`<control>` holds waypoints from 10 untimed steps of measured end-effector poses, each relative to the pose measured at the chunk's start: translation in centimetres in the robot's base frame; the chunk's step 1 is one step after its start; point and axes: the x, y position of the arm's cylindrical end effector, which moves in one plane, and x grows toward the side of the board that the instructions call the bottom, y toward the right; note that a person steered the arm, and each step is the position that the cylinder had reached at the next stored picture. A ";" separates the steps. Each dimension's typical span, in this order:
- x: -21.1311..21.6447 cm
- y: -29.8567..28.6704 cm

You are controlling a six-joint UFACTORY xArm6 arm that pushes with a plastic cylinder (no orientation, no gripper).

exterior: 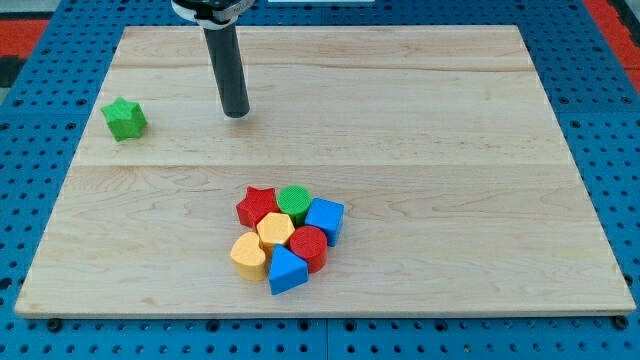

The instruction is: Separate the yellow hexagon and red star from the group of blocks

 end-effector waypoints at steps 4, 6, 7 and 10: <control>1.3 8.6; 4.4 -4.6; 9.7 -8.2; 21.9 -4.3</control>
